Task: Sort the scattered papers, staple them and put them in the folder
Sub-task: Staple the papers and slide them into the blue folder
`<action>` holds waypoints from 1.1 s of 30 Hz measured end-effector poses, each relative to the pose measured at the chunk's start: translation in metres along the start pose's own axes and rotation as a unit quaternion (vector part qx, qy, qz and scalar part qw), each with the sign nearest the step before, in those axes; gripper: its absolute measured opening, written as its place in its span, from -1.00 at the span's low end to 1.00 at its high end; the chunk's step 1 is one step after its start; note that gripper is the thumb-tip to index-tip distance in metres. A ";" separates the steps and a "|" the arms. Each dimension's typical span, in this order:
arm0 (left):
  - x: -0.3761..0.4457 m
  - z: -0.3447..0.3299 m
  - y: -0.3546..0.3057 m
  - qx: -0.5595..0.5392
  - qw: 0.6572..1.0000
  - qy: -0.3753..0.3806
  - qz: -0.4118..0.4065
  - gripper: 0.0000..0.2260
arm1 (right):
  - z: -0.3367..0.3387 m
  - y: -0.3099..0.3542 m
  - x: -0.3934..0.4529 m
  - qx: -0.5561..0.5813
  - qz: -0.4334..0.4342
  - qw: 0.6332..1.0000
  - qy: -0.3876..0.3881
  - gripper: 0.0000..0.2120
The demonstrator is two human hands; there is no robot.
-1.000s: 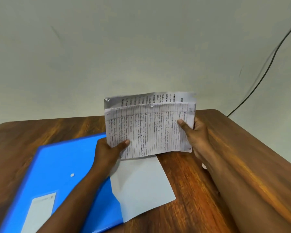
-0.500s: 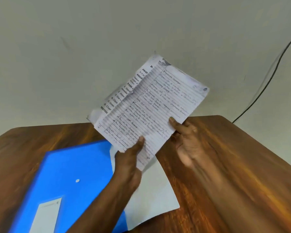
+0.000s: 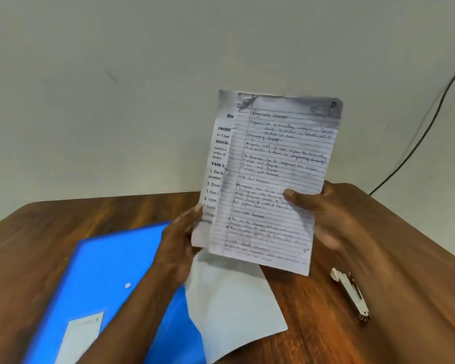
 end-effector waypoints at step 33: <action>0.019 0.002 0.036 0.274 0.928 -0.184 -0.171 -0.83 | -0.028 -0.091 -0.024 -0.134 -0.001 0.989 -0.063 -0.77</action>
Point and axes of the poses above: each hand's wrist, its own x-axis towards the middle knuckle, its own z-axis out of the back of the hand, y = z × x, the point moved 1 cm from there along x, towards the middle knuckle, and after that the axes turned 15 degrees about z, right-handed, at the moved point
